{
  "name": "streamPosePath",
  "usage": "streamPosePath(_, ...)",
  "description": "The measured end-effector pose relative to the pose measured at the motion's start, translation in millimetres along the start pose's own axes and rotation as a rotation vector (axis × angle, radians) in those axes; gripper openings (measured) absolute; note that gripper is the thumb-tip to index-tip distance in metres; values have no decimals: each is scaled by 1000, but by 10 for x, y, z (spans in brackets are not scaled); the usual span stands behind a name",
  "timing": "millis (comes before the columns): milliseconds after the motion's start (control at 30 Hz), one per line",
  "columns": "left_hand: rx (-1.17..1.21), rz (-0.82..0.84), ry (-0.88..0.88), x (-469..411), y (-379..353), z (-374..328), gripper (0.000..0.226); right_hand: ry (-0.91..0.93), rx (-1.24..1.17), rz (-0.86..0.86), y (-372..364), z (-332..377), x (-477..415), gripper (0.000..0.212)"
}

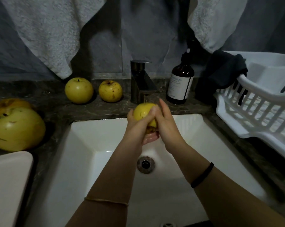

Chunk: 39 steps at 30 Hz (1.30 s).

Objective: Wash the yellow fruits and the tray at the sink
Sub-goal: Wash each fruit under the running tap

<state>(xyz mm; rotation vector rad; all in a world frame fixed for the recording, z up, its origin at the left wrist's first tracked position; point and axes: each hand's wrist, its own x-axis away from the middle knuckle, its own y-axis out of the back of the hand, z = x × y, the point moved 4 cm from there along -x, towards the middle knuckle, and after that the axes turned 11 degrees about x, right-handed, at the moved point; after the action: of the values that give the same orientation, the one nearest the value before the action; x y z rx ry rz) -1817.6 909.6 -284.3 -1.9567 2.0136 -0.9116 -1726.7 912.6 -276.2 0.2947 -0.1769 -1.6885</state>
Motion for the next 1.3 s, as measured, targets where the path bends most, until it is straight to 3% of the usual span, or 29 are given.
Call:
streamPosePath(167, -183, 28, -176, 38, -19, -57, 59, 78, 104, -66, 57, -7, -16, 43)
streamPosePath(367, -167, -1, -110, 23, -12, -43, 46, 71, 157, -75, 38, -67, -42, 49)
streamPosePath(467, -173, 21, -85, 20, -30, -22, 50, 66, 188, -109, 48, -67, -33, 45)
streamPosePath(633, -176, 99, -112, 23, -60, -16, 58, 72, 157, -183, 124, -40, -49, 20)
streamPosePath(800, -177, 126, -153, 29, -56, -23, 90, 28, 74, -209, 150, -67, -82, 21)
streamPosePath(933, -118, 155, -176, 16, -66, -33, 47, -65, -115, -251, 182, -94, -98, 35)
streamPosePath(1000, -96, 151, -186, 23, -64, -47, 38, -100, -158, -246, 186, -103, -101, 41)
streamPosePath(1300, -98, 79, -143, 22, -44, -47, 64, -130, -148, -235, 147, -132, -113, 30)
